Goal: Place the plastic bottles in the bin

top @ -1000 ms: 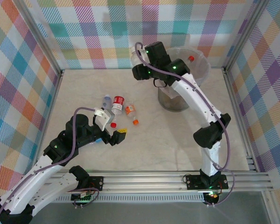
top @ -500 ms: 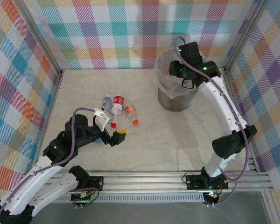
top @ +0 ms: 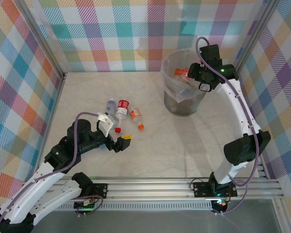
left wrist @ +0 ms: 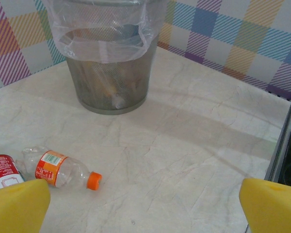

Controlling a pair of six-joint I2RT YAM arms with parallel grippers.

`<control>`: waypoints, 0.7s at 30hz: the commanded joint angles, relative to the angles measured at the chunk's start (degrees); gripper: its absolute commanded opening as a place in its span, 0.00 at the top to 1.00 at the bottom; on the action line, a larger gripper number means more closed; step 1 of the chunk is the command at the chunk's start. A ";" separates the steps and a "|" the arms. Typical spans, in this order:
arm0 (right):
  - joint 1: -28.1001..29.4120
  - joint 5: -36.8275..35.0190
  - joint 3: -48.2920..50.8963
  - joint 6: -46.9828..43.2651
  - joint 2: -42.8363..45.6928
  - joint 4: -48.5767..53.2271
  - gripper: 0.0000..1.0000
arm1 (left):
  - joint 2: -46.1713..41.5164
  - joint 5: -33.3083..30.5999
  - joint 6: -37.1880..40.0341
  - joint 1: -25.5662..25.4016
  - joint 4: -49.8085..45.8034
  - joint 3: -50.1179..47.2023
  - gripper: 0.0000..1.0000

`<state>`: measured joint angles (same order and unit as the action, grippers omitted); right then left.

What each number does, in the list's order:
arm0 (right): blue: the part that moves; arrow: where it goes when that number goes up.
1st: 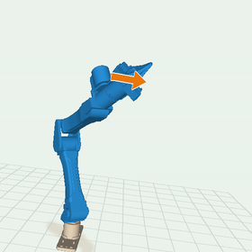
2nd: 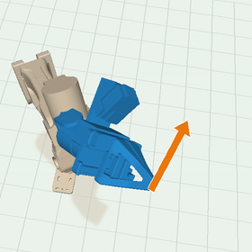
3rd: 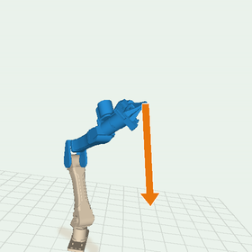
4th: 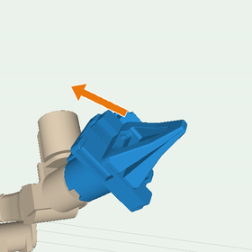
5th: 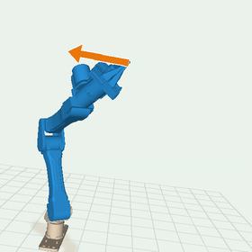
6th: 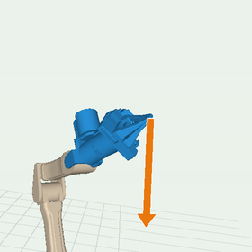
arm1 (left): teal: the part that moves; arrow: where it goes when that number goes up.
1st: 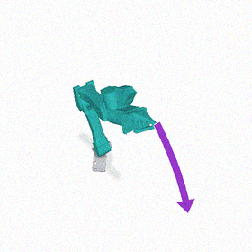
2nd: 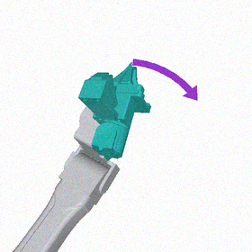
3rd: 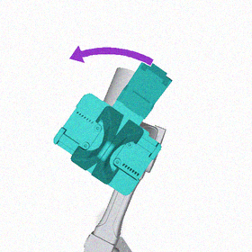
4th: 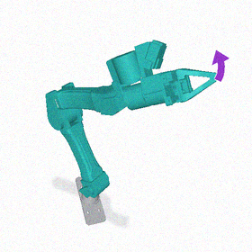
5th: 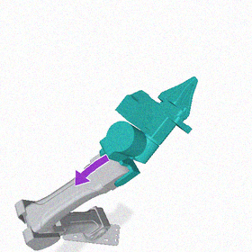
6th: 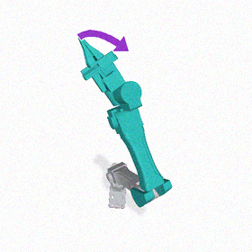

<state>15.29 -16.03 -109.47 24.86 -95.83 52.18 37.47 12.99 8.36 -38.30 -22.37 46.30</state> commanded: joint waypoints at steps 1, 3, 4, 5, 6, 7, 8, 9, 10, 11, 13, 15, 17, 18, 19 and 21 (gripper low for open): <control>-1.36 2.20 1.69 1.56 -0.92 -0.88 0.43 | -0.66 0.32 0.25 0.59 0.33 0.27 0.00; -2.07 3.15 1.67 1.67 -1.60 -1.20 0.43 | -0.65 0.29 0.16 0.60 0.33 0.26 0.00; -2.43 3.89 1.48 1.63 -2.16 -1.16 0.44 | -0.60 0.28 0.25 0.60 0.32 0.21 0.00; -2.69 4.36 1.20 1.62 -2.65 -0.99 0.44 | -0.57 0.34 0.24 0.64 0.45 0.22 0.00; -2.89 4.58 0.86 1.60 -3.30 -0.77 0.44 | -0.54 0.19 0.17 0.60 0.42 0.23 0.00; -3.11 4.75 0.78 1.67 -3.79 -0.68 0.44 | -0.55 0.15 0.22 0.62 0.39 0.27 0.00; -3.23 4.98 0.93 1.73 -4.16 -0.71 0.44 | -0.52 0.19 0.26 0.60 0.36 0.23 0.00; -3.47 5.23 1.09 1.90 -4.52 -0.93 0.45 | -0.56 0.18 0.19 0.62 0.35 0.26 0.00; -3.64 5.60 1.33 2.05 -4.98 -1.06 0.45 | -0.57 0.08 0.17 0.61 0.32 0.24 0.00; -3.77 5.79 1.43 2.08 -5.29 -1.24 0.44 | -0.54 0.01 0.17 0.62 0.35 0.22 0.00; -3.94 5.88 1.67 2.21 -5.97 -1.71 0.43 | -0.56 -0.15 0.10 0.60 0.31 0.19 0.00; -4.04 5.97 1.77 2.28 -6.38 -1.82 0.38 | -0.69 -0.17 0.08 0.60 0.44 0.18 0.00; -4.04 6.01 1.95 2.28 -6.47 -2.38 0.33 | -0.57 -0.16 0.08 0.60 0.45 0.12 0.00; -4.04 5.99 1.85 2.29 -6.32 -2.59 0.31 | -0.56 -0.16 0.08 0.61 0.43 0.08 0.00; -4.04 5.88 1.69 2.21 -6.19 -2.61 0.29 | -0.56 -0.23 0.08 0.60 0.41 0.08 0.00; -4.04 5.69 1.12 1.94 -6.01 -2.60 0.27 | -0.57 -0.24 0.07 0.61 0.40 0.12 0.00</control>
<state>11.90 -10.39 -108.36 26.57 -101.71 48.56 37.47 12.82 8.38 -38.30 -22.37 46.30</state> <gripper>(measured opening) 0.726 0.999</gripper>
